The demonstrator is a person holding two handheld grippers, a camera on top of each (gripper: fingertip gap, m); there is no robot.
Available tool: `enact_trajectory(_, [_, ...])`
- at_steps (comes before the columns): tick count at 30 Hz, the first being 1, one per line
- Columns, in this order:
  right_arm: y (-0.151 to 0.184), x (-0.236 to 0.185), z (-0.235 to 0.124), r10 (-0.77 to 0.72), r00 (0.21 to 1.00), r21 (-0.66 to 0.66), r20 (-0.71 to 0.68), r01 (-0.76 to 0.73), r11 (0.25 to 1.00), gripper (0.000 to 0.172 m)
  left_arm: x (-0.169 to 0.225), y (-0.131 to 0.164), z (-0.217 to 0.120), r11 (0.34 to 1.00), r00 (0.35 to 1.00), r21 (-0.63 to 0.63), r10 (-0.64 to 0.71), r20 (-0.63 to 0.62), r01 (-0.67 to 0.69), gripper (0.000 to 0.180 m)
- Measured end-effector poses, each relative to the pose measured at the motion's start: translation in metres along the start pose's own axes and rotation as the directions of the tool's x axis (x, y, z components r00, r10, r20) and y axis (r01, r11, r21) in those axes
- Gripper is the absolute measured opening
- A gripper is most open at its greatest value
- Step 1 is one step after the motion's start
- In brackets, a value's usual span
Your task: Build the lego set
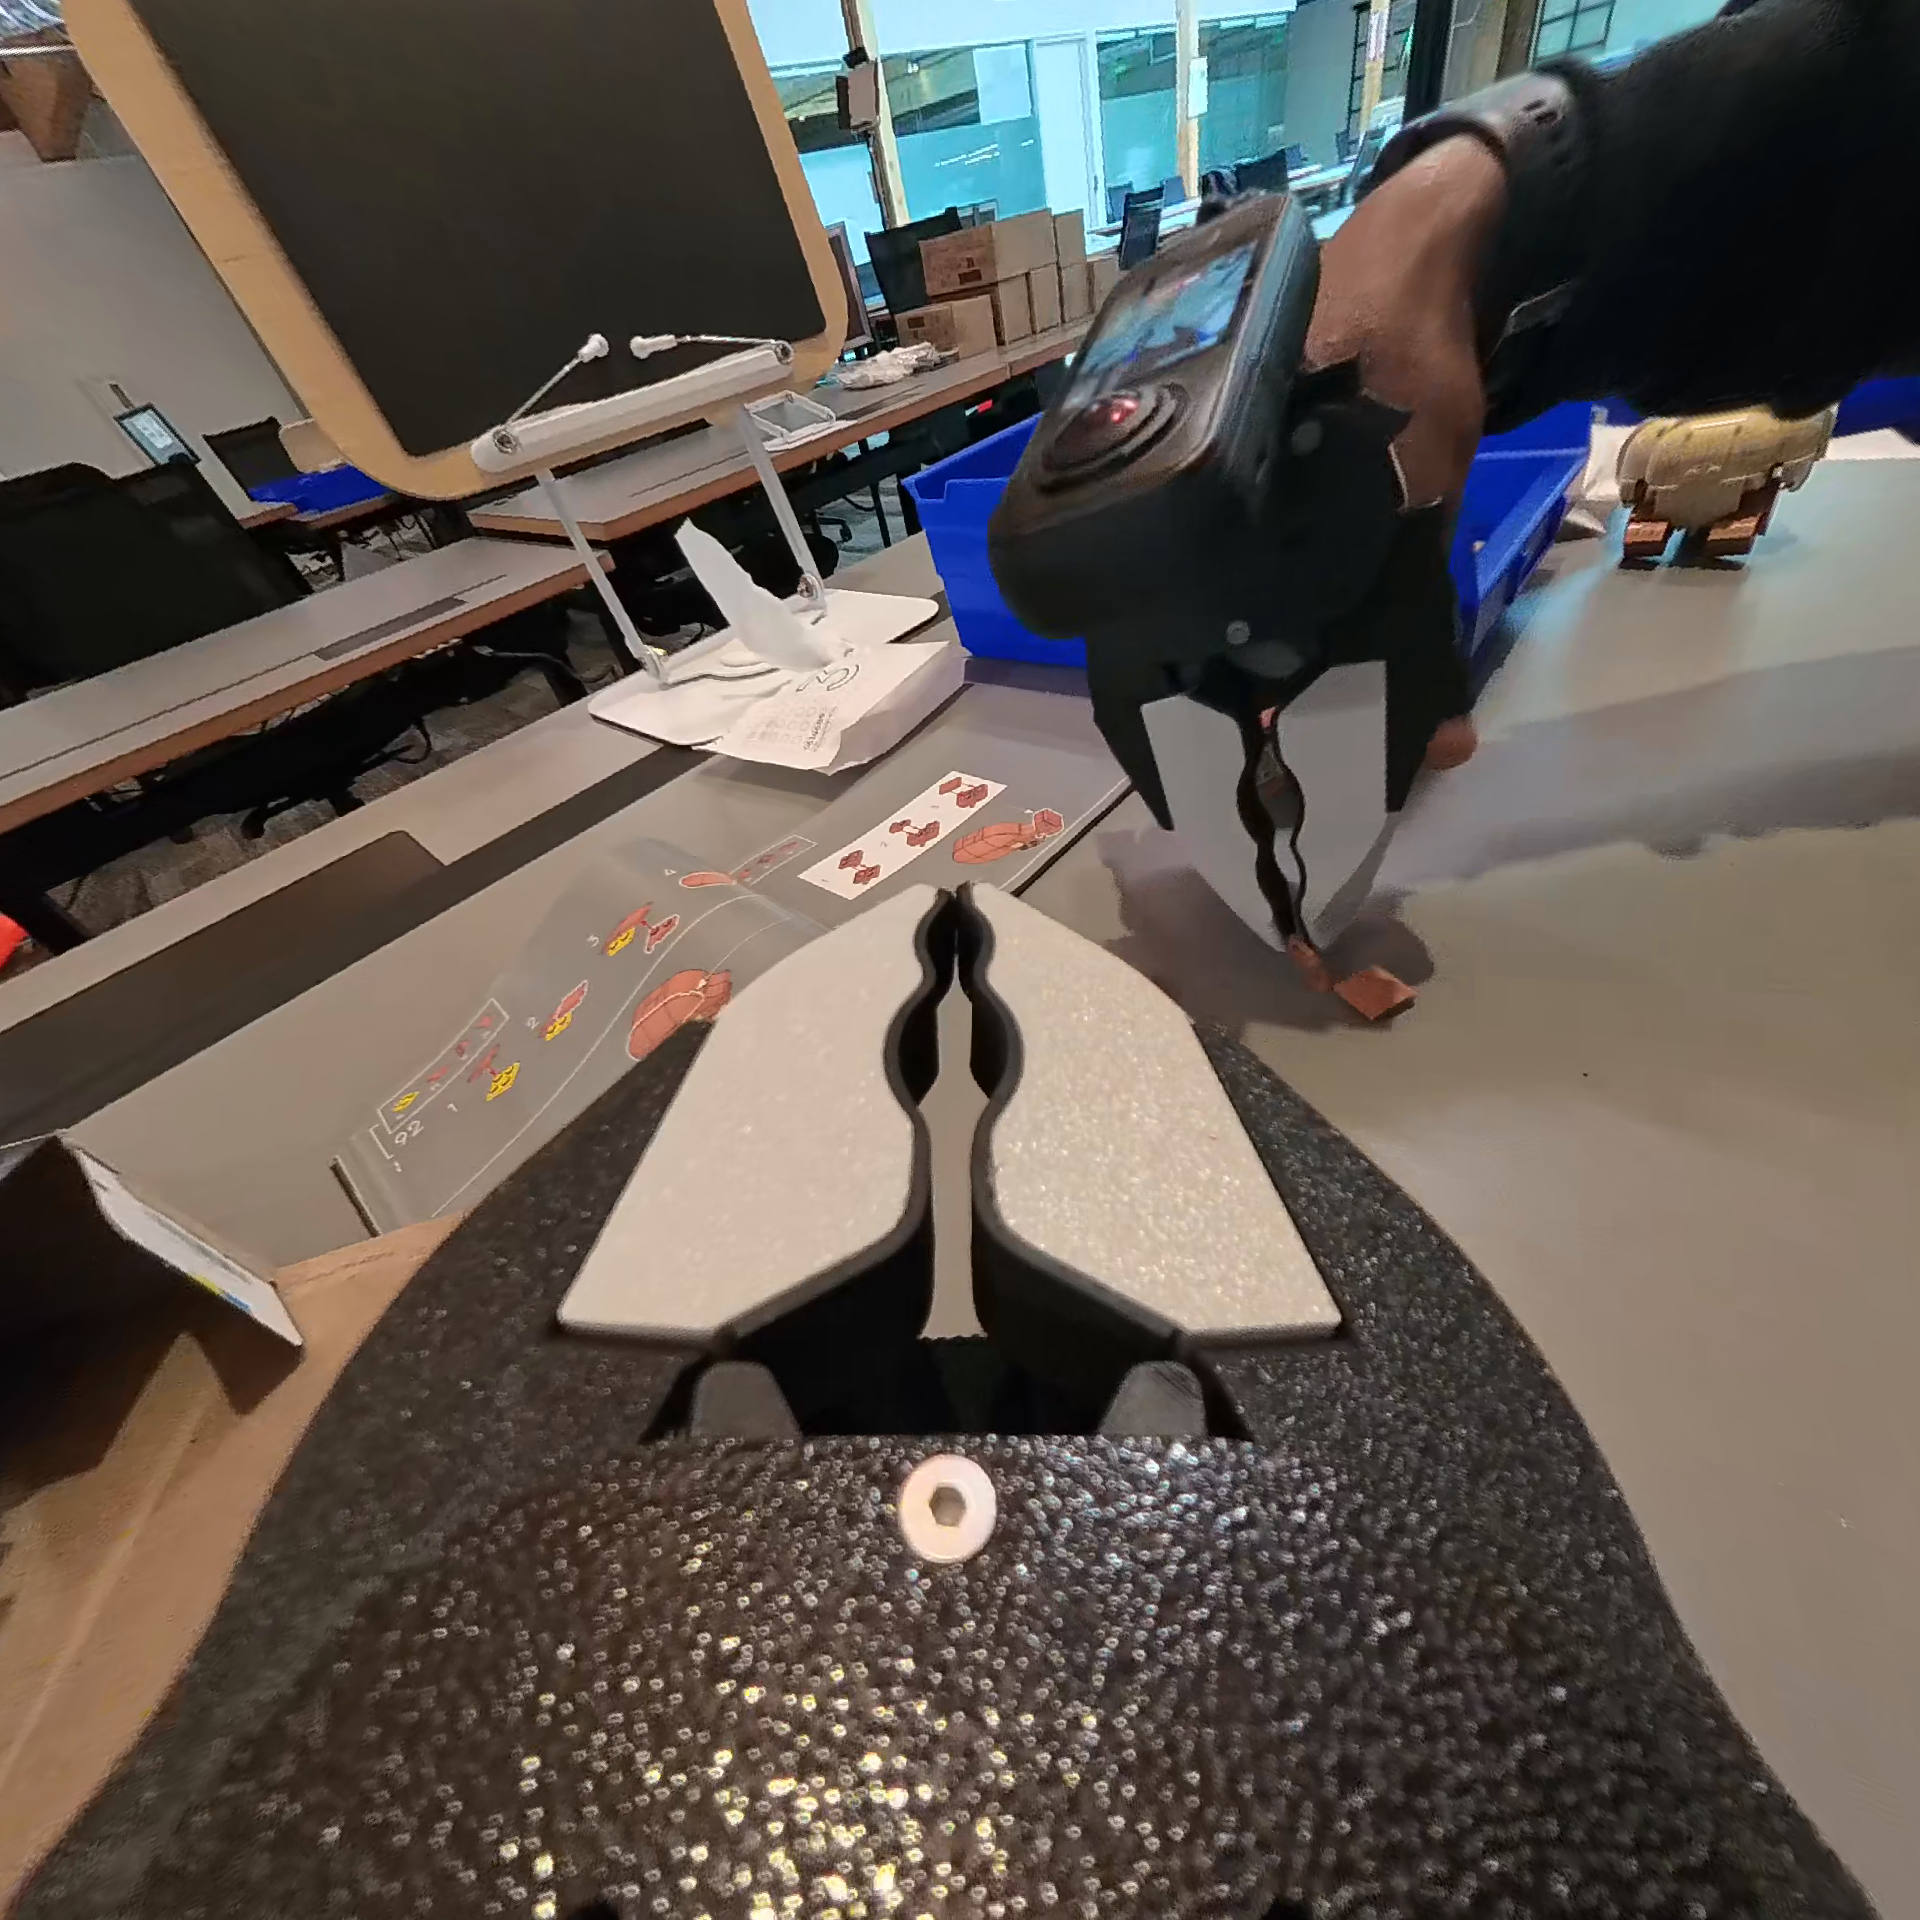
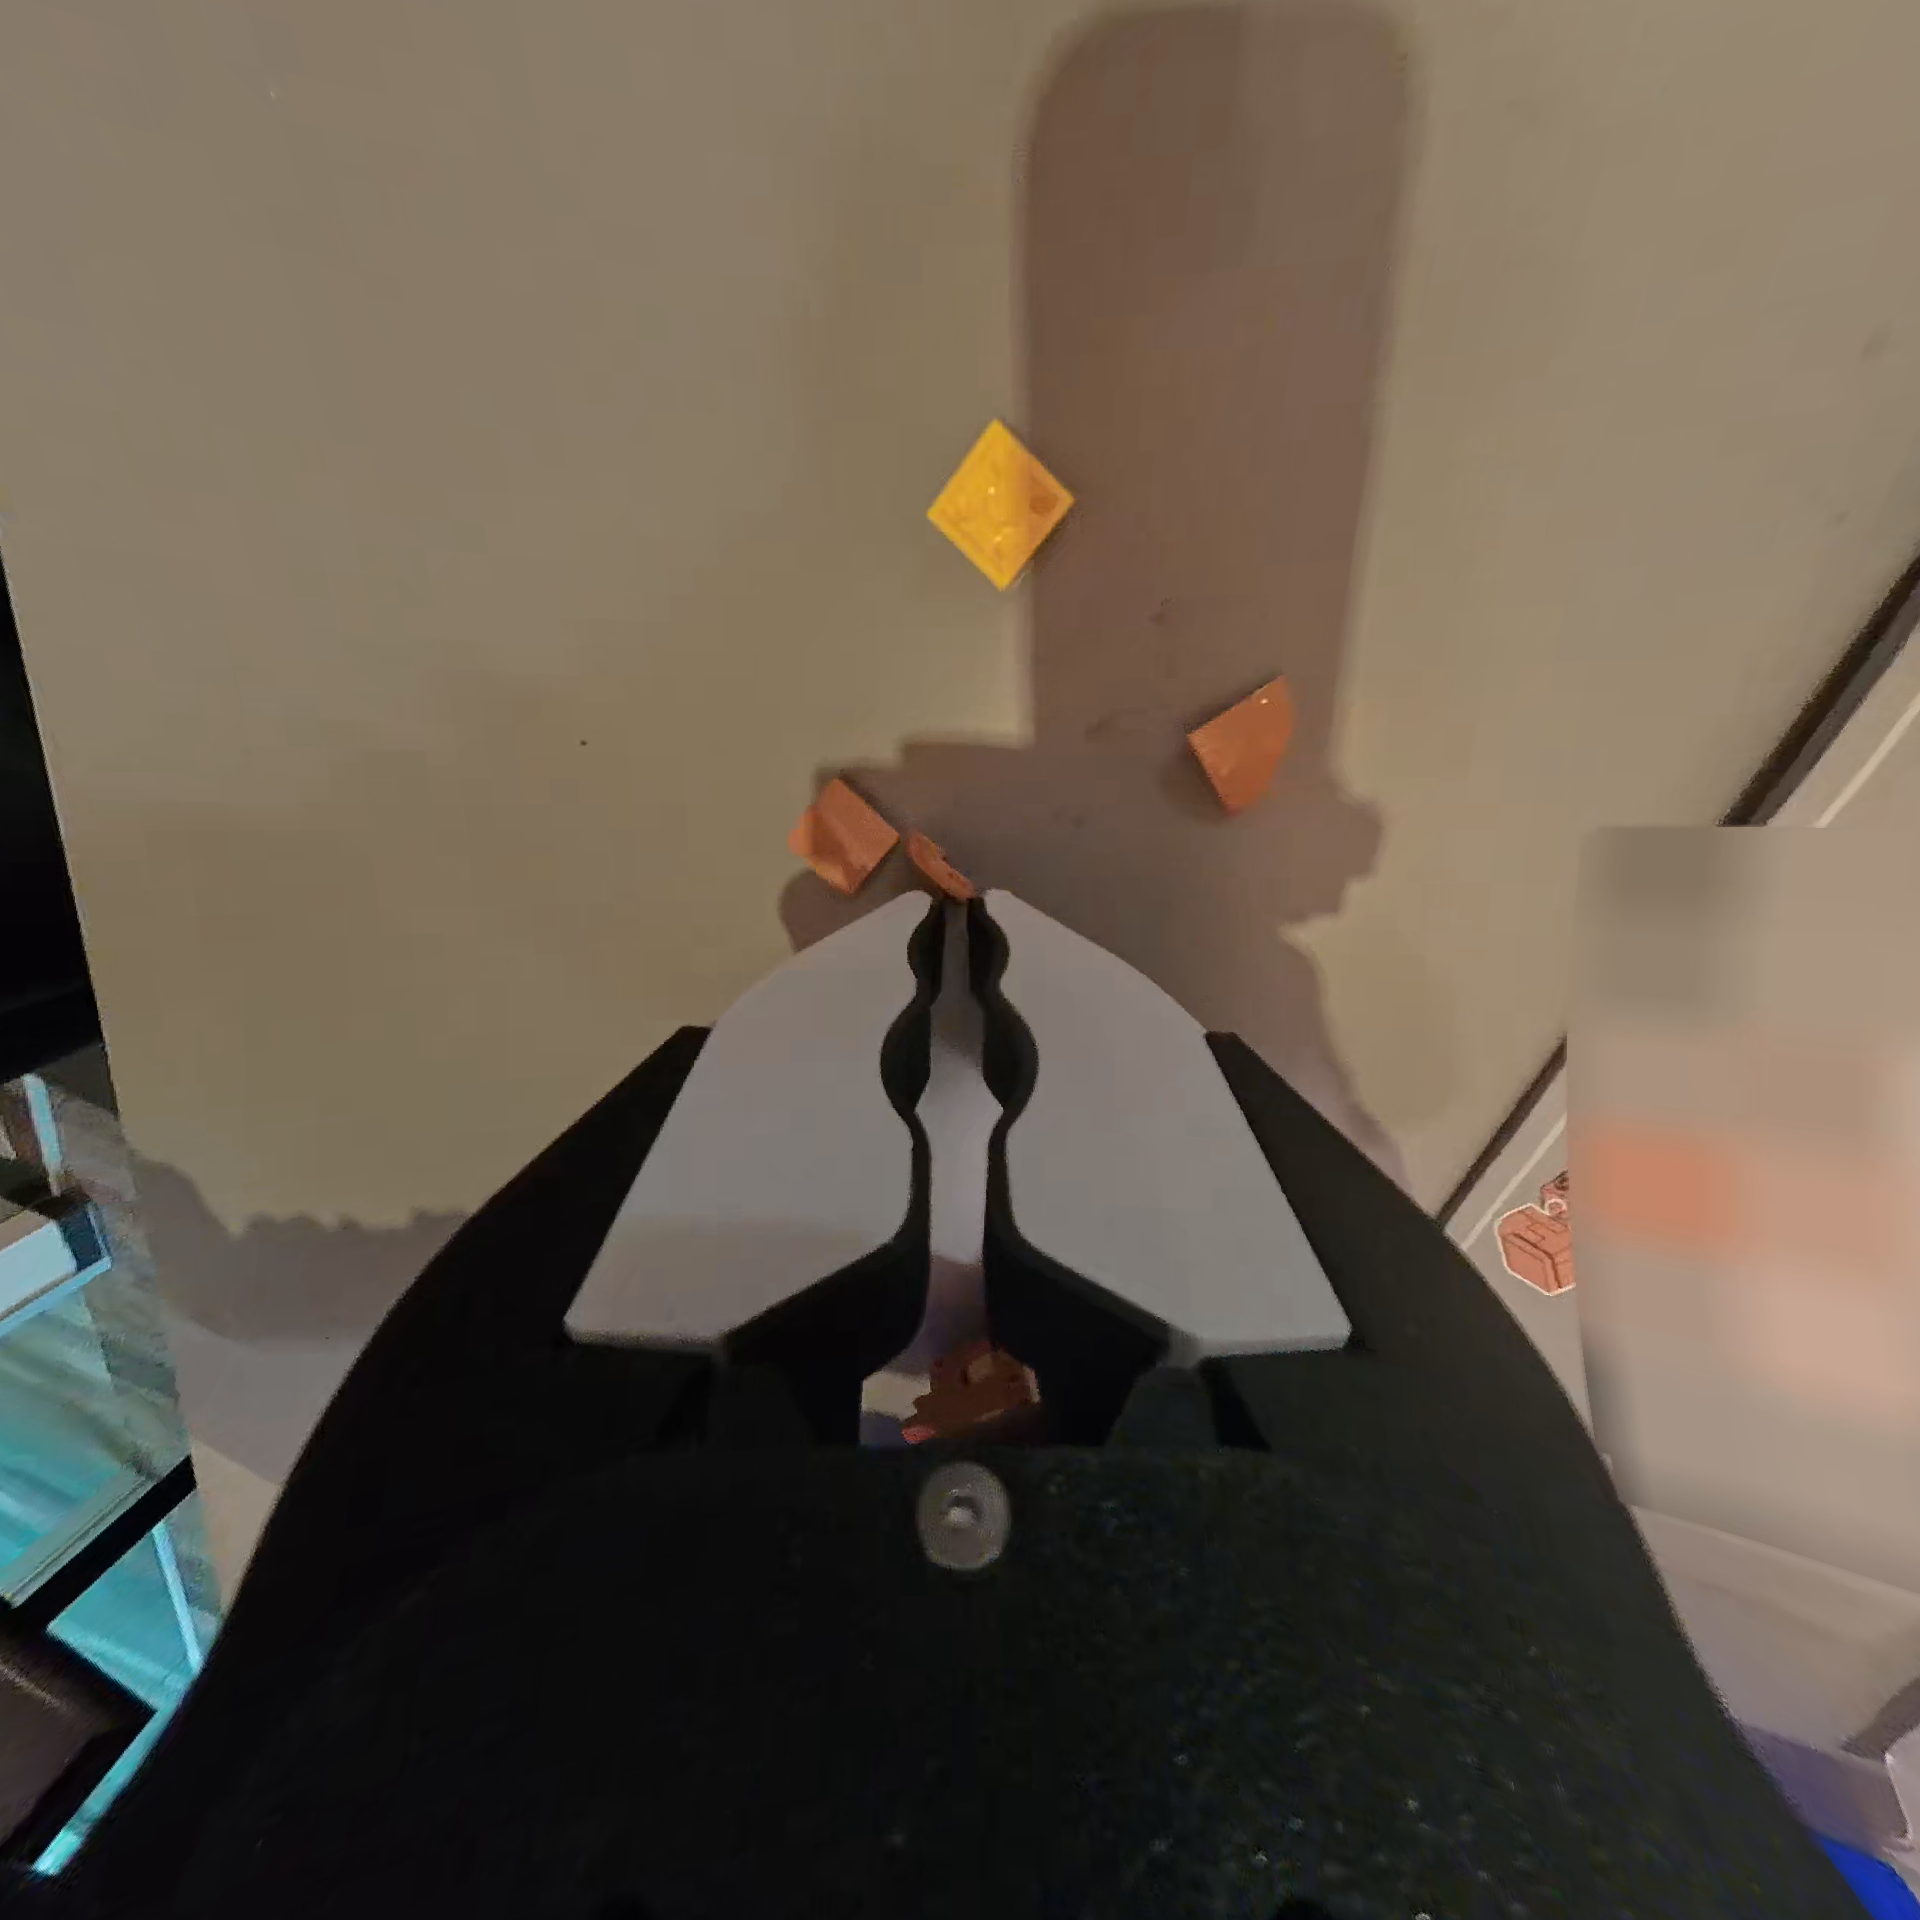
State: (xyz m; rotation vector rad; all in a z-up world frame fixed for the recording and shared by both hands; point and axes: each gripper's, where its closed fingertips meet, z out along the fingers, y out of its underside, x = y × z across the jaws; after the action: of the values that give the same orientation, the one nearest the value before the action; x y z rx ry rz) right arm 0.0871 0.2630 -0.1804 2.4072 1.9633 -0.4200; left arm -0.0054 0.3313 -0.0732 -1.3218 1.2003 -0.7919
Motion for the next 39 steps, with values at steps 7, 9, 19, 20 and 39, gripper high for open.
enact_trajectory(7, [-0.005,0.008,-0.025,0.044,0.992,0.12,-0.119,-0.03,0.992,0.015,0.004,0.001,0.001,1.0,1.0,-0.012,0.021,-0.01,-0.021,0.0])
enact_trajectory(9, [-0.01,0.009,-0.042,0.088,0.977,0.208,-0.194,-0.046,0.977,0.016,0.003,0.003,0.002,0.999,1.0,-0.018,0.027,-0.005,-0.027,0.0])
enact_trajectory(19, [0.034,-0.042,-0.105,0.407,0.842,0.615,-0.355,-0.117,0.779,0.017,-0.003,0.027,0.013,0.993,0.999,-0.11,0.048,0.011,-0.047,0.0])
enact_trajectory(20, [0.043,-0.048,-0.102,0.438,0.829,0.637,-0.348,-0.133,0.759,0.017,-0.002,0.03,0.015,0.991,0.999,-0.123,0.049,0.008,-0.047,0.0])
enact_trajectory(39, [0.186,-0.072,-0.059,0.779,0.573,0.857,-0.254,-0.24,0.456,0.015,0.019,0.05,0.064,0.956,0.98,-0.231,0.155,-0.126,-0.181,0.01])
